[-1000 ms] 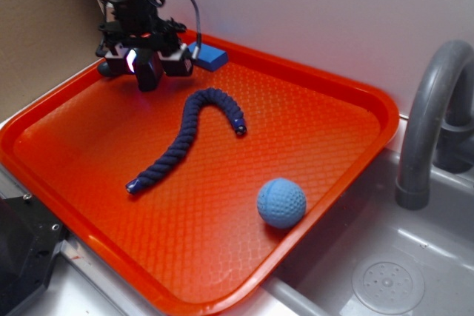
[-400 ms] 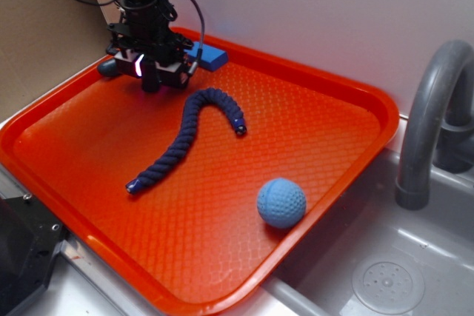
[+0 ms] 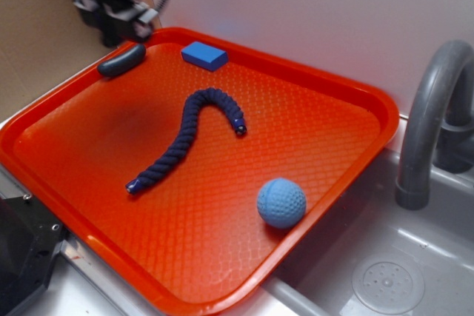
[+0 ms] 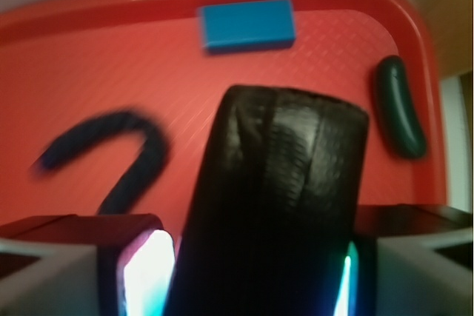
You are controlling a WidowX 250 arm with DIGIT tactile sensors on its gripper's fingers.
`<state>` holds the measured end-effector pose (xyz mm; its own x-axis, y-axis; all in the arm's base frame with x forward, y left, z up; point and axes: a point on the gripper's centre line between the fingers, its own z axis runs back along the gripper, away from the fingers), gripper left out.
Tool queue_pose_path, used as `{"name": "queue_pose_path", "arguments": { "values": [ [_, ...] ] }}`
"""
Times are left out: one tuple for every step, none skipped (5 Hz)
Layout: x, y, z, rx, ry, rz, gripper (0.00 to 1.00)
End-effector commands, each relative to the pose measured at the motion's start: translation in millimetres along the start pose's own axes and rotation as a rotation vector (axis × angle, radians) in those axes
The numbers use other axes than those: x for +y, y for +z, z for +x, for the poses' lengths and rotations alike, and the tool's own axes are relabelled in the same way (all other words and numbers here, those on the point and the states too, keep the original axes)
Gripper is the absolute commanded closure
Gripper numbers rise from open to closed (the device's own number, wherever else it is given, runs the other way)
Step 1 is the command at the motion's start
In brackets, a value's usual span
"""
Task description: Grab the black box.
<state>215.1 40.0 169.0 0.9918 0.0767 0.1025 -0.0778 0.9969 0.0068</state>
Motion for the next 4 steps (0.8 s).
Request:
{"name": "queue_pose_path", "arguments": {
  "values": [
    [-32.2,68.3,-24.4,-0.078,-0.078,0.04,1.0],
    [-25.9,62.0,-21.1,-0.055,-0.062,0.043,1.0],
    [-22.1,53.3,-17.7,-0.034,-0.044,0.053,1.0],
    [-20.4,51.4,-18.4,-0.032,-0.035,0.053,1.0]
  ]
}}
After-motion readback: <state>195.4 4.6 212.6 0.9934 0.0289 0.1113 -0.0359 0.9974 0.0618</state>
